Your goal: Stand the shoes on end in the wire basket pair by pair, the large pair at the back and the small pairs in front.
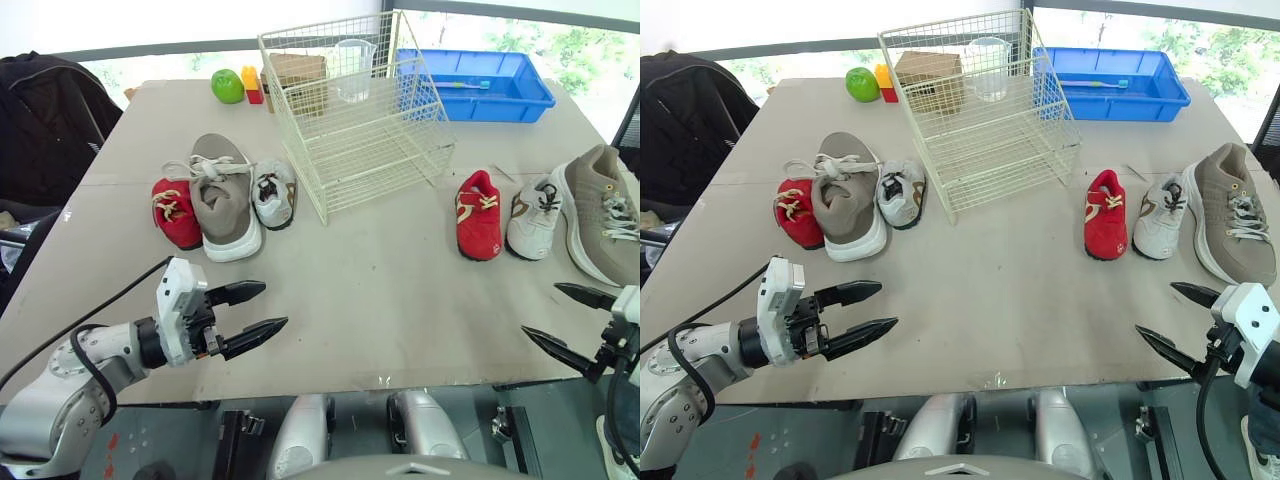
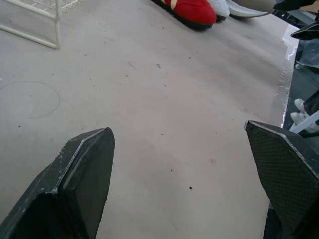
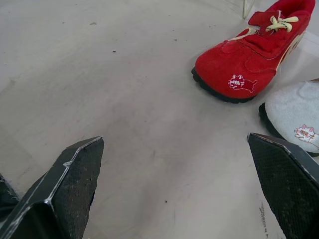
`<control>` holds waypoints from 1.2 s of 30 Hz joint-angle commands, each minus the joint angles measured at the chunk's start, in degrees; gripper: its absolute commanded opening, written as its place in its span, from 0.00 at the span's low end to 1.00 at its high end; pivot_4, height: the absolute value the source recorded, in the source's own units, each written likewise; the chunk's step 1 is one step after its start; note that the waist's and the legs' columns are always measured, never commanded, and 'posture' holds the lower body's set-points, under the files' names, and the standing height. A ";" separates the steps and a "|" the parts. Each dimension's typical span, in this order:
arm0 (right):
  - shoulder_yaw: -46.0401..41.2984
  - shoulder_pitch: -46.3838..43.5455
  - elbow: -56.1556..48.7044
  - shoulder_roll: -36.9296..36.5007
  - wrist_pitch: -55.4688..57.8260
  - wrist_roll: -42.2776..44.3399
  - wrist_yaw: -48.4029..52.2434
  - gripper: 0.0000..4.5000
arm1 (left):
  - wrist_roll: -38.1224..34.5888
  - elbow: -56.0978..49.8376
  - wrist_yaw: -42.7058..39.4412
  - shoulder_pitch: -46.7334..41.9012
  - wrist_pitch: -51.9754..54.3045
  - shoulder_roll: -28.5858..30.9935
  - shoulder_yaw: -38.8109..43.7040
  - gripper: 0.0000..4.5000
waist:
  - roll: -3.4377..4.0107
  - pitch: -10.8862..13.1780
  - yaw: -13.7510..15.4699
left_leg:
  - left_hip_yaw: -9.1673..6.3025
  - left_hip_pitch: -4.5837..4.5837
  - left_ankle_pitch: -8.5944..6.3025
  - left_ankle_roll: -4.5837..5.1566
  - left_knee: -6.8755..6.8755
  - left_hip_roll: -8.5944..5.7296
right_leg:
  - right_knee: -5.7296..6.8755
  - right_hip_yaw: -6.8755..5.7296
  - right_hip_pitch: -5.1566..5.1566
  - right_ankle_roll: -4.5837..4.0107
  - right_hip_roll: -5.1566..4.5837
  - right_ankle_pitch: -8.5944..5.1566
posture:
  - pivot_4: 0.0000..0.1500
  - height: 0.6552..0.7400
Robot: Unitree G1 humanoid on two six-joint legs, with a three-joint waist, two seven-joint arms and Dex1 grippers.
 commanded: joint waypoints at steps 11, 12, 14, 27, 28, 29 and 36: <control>21.21 -41.59 5.62 -9.32 12.98 -3.51 -6.63 0.99 | -10.26 -12.36 14.10 -3.48 0.96 -9.24 3.08 1.00 | 0.01 0.07 -0.97 | 0.26 0.12 0.00 0.00 0.06 0.04 | 0.06 0.25 -0.05 -0.09 0.08 0.24 | 1.00 1.00; 25.69 -48.33 9.02 -9.53 13.40 -6.18 -5.64 0.99 | -10.72 -13.38 15.00 -3.65 0.74 -9.87 2.96 1.00 | -0.01 0.07 -1.07 | 0.37 0.17 0.01 0.01 0.04 0.03 | 0.06 0.30 -0.04 -0.09 0.06 0.26 | 1.00 1.00; 33.41 -59.81 16.07 -9.26 14.64 -10.60 -3.54 0.99 | -11.39 -14.86 17.18 -3.90 0.54 -11.10 2.62 1.00 | -0.04 0.06 -1.10 | 0.37 0.21 0.01 0.01 0.02 0.02 | 0.05 0.29 0.00 -0.10 0.07 0.26 | 1.00 1.00; 58.71 -103.38 86.33 11.26 -20.95 -39.58 3.71 0.94 | -8.51 -18.57 22.54 0.36 -2.83 -15.19 -0.18 1.00 | -0.07 0.05 -0.97 | 0.27 -0.14 -0.01 0.01 -0.04 -0.02 | -0.04 0.11 -0.24 0.08 -0.10 0.40 | 1.00 1.00; 58.91 -104.60 89.63 12.34 -22.12 -40.76 2.31 0.88 | -8.23 -18.84 22.84 0.78 -3.09 -15.34 -0.22 1.00 | -0.06 0.05 -0.97 | 0.26 -0.14 -0.01 0.00 -0.04 -0.02 | -0.03 0.10 -0.24 0.08 -0.13 0.40 | 1.00 1.00; 59.63 -105.59 92.34 13.07 -24.30 -42.38 1.60 0.82 | -8.00 -19.13 23.26 1.19 -3.39 -15.48 -0.15 1.00 | -0.04 0.07 -1.01 | 0.25 -0.14 -0.01 0.00 -0.05 -0.03 | -0.03 0.09 -0.25 0.08 -0.19 0.40 | 1.00 1.00; 57.50 -108.56 97.91 14.56 -31.63 -44.90 1.96 0.12 | -6.80 -21.38 25.22 4.95 -5.06 -16.11 0.47 1.00 | -0.04 0.06 -1.35 | 0.21 -0.10 -0.02 0.00 -0.08 -0.07 | 0.02 0.02 -0.25 0.02 -0.52 0.38 | 1.00 1.00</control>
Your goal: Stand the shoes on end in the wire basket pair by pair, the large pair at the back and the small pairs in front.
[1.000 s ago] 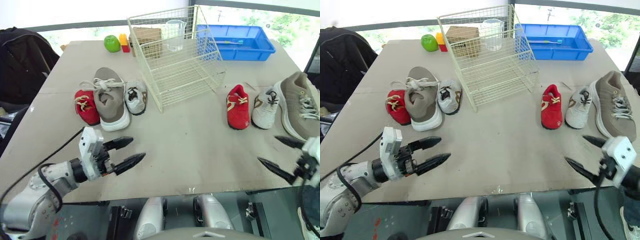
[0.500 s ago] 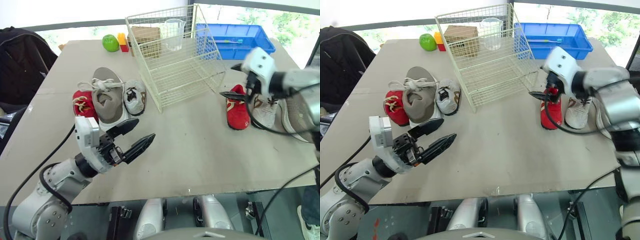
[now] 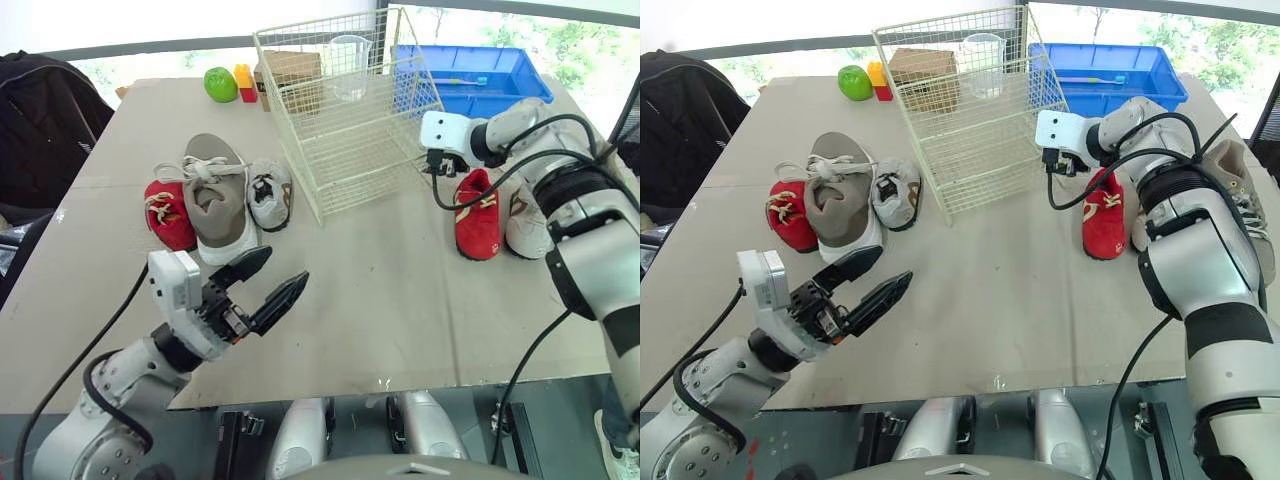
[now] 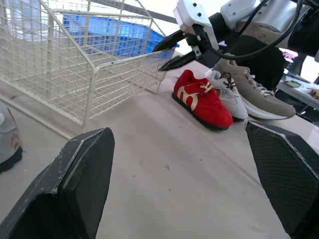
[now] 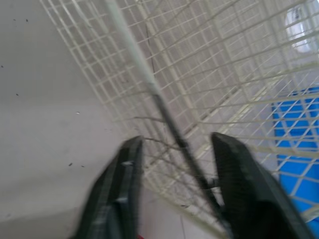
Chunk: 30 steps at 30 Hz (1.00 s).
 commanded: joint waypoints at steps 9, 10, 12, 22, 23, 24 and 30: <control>-6.48 4.08 -17.05 -2.44 3.48 5.57 18.32 0.01 | 1.37 -3.11 -0.14 4.73 -4.20 0.00 0.99 1.00 | 0.16 0.10 -0.51 | -0.04 -0.02 -0.01 0.01 -0.07 0.00 | -0.01 -0.03 -0.03 -0.03 0.00 0.06 | 1.00 1.00; -6.44 5.85 -21.26 -3.36 5.63 6.26 21.04 0.01 | 1.46 -2.68 -0.31 4.75 -4.31 0.10 0.97 1.00 | 0.17 0.10 -0.67 | -0.01 -0.01 -0.01 0.02 -0.08 0.01 | -0.02 0.00 -0.04 -0.02 0.02 0.06 | 1.00 1.00; -6.33 9.06 -28.89 -5.11 9.42 7.37 25.14 0.01 | 1.52 -2.33 -0.61 5.07 -4.51 0.17 1.10 1.00 | 0.18 0.10 -0.72 | 0.07 0.00 -0.01 0.02 -0.14 0.03 | 0.00 0.09 -0.11 -0.01 0.05 0.07 | 1.00 1.00; -7.77 17.00 -50.73 -8.38 27.01 10.70 29.06 0.01 | 2.23 1.24 -2.79 4.68 -5.35 0.70 1.15 1.00 | 0.19 0.10 -0.39 | -0.01 -0.02 -0.01 0.02 -0.13 0.02 | 0.05 -0.01 -0.14 0.00 0.03 0.07 | 1.00 1.00; -7.32 17.96 -53.02 -8.98 29.06 10.15 28.84 0.01 | 2.46 1.68 -3.19 4.79 -5.57 0.63 1.19 1.00 | 0.19 0.10 -0.33 | -0.01 -0.03 -0.01 0.02 -0.13 0.01 | 0.04 -0.02 -0.14 -0.01 0.03 0.07 | 1.00 1.00; -7.00 19.05 -55.22 -9.50 30.85 9.95 28.68 0.01 | 2.79 2.08 -3.63 5.04 -5.89 0.53 1.22 1.00 | 0.19 0.10 -0.23 | -0.03 -0.03 -0.01 0.02 -0.13 0.01 | 0.04 -0.04 -0.14 -0.01 0.03 0.07 | 1.00 1.00; -6.96 24.27 -65.35 -13.07 39.38 8.36 25.81 0.01 | 3.99 3.70 -5.83 7.16 -8.09 -0.07 2.16 1.00 | 0.17 0.09 0.19 | -0.03 -0.05 -0.01 0.02 -0.13 0.01 | 0.00 -0.05 -0.13 -0.02 0.02 0.05 | 1.00 1.00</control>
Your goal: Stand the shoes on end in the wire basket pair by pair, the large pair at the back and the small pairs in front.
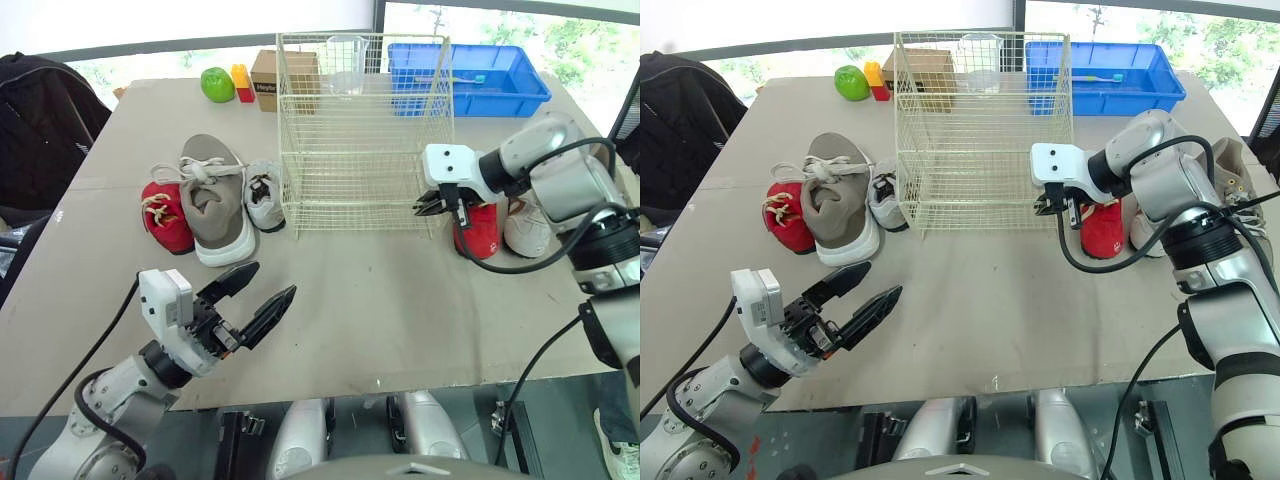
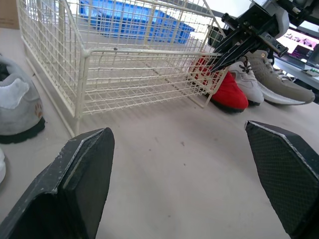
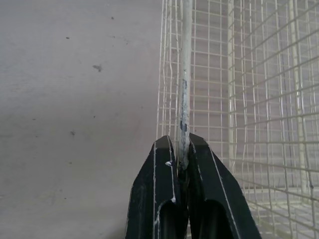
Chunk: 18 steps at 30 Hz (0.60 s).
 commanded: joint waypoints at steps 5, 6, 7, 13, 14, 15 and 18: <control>-1.97 5.69 -15.14 -5.49 11.31 1.56 -1.87 0.01 | 1.23 -0.52 -4.02 3.36 -4.30 -0.17 2.04 1.00 | -0.03 -0.02 0.82 | 0.01 0.01 0.00 0.00 0.00 -0.01 | -0.02 0.00 0.01 -0.08 0.00 -0.06 | 1.00 1.00; -2.06 6.32 -16.40 -6.00 12.36 1.83 -2.15 0.01 | 1.24 -0.56 -4.37 3.63 -4.49 -0.11 2.15 1.00 | -0.03 -0.02 0.94 | 0.00 0.01 0.00 0.00 0.00 -0.01 | -0.02 -0.01 0.02 -0.10 0.00 -0.07 | 1.00 1.00; -2.09 6.79 -17.41 -6.43 13.33 2.08 -2.44 0.01 | 1.24 -0.58 -4.62 3.79 -4.63 -0.05 2.24 1.00 | -0.03 -0.02 1.05 | 0.01 0.01 0.00 0.00 0.01 -0.01 | -0.02 -0.01 0.02 -0.12 0.01 -0.08 | 1.00 1.00; -2.02 7.85 -20.79 -7.69 16.23 3.83 -4.39 0.01 | 1.23 -0.09 -5.94 3.76 -5.10 0.51 2.73 1.00 | -0.04 -0.02 1.10 | 0.02 0.01 -0.01 0.01 0.08 -0.01 | -0.03 -0.02 0.05 -0.11 0.04 -0.09 | 1.00 1.00; -2.01 8.01 -20.96 -8.02 16.16 3.93 -4.56 0.01 | 1.25 -0.02 -6.06 3.71 -5.10 0.54 2.74 1.00 | -0.04 -0.02 1.11 | 0.02 0.01 -0.01 0.02 0.08 -0.01 | -0.03 -0.01 0.05 -0.11 0.08 -0.09 | 1.00 1.00; -1.97 8.12 -21.08 -8.29 16.14 4.07 -4.72 0.01 | 1.29 0.04 -6.16 3.67 -5.07 0.54 2.75 1.00 | -0.04 -0.02 1.12 | 0.02 0.00 -0.01 0.02 0.09 -0.01 | -0.03 -0.01 0.05 -0.11 0.16 -0.09 | 1.00 1.00; -2.93 8.80 -21.21 -8.71 14.33 4.49 -6.45 0.01 | 1.32 0.33 -5.93 2.88 -4.83 0.60 2.60 1.00 | -0.05 -0.02 1.09 | 0.04 0.01 -0.02 0.03 0.09 -0.01 | -0.04 0.01 0.05 -0.10 0.27 -0.08 | 1.00 1.00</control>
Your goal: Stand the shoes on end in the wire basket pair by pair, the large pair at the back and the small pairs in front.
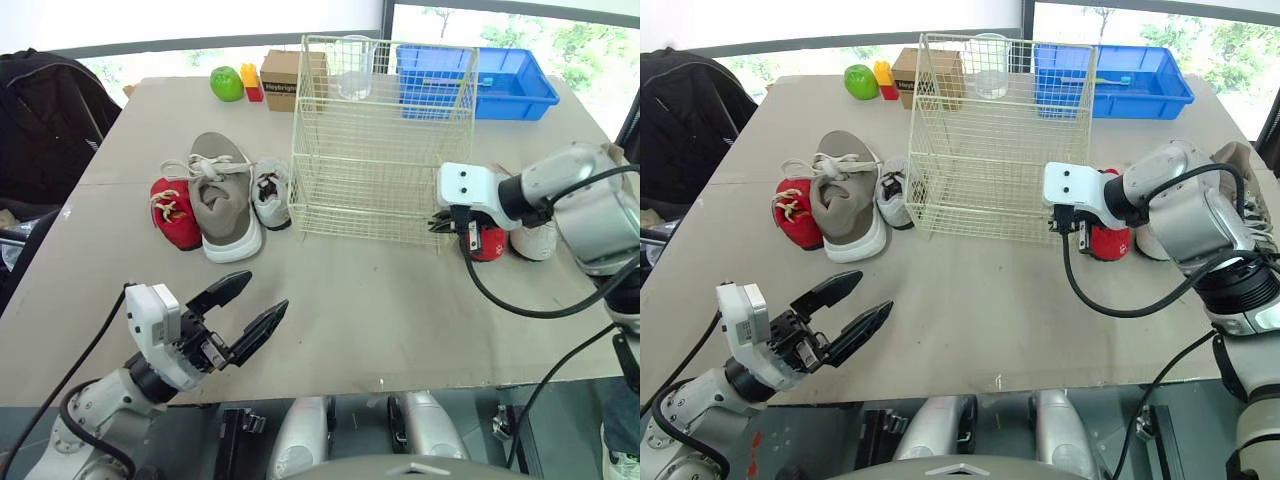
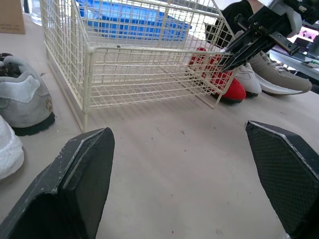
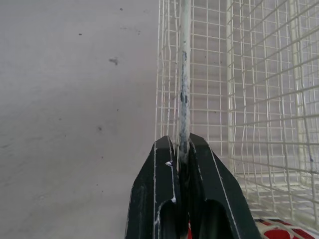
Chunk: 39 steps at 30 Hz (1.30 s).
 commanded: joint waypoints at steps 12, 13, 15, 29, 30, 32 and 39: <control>-21.28 6.28 -7.14 6.88 -5.73 22.71 -7.05 0.82 | -1.54 0.69 7.57 -5.20 -0.46 -2.53 3.06 1.00 | -0.07 -0.03 -0.06 | -0.01 0.01 0.00 0.01 0.05 0.08 | 0.01 0.05 0.05 0.12 0.16 0.07 | 1.00 1.00; -22.98 7.43 -8.67 8.42 -4.05 25.43 -8.46 0.90 | -1.01 0.80 10.29 -5.91 -0.61 -3.55 3.84 1.00 | -0.07 -0.03 -0.06 | -0.02 0.01 -0.01 0.01 0.05 0.08 | 0.01 0.05 0.05 0.13 0.15 0.07 | 1.00 1.00; -24.54 11.01 -12.18 9.88 -4.61 28.64 -9.71 0.98 | 2.53 0.78 16.85 -7.71 -1.33 -5.75 5.50 1.00 | -0.08 -0.04 -0.02 | -0.04 0.01 -0.01 0.01 0.07 0.10 | 0.04 0.05 0.05 0.14 0.16 0.09 | 1.00 1.00; -29.01 29.02 -25.23 16.32 -9.62 40.89 -22.82 0.98 | 12.18 2.58 43.82 -26.86 20.81 -4.15 -2.72 1.00 | -0.26 -0.15 0.02 | -0.30 0.12 0.01 0.01 0.23 0.02 | 0.10 -0.11 0.33 0.16 0.25 0.10 | 1.00 1.00; -28.85 29.29 -25.35 15.98 -9.82 40.99 -23.16 0.98 | 12.86 3.36 43.37 -27.99 21.04 -3.78 -3.27 1.00 | -0.26 -0.15 -0.06 | -0.32 0.11 0.01 0.00 0.23 0.03 | 0.10 -0.13 0.33 0.15 0.28 0.10 | 1.00 1.00; -28.52 29.92 -25.67 15.58 -9.97 40.85 -24.48 0.98 | 15.82 6.59 45.12 -30.93 21.87 -3.96 -4.44 1.00 | -0.26 -0.15 -0.15 | -0.31 0.11 0.01 0.00 0.19 0.04 | 0.09 -0.12 0.31 0.15 0.30 0.09 | 1.00 1.00; -25.85 31.92 -27.47 14.74 -9.96 39.58 -28.68 1.00 | 23.58 13.86 45.55 -34.80 19.41 -7.09 -9.60 0.61 | -0.27 -0.17 0.18 | -0.32 0.08 0.01 0.00 0.16 0.02 | 0.07 -0.12 0.30 0.15 0.22 0.10 | 1.00 1.00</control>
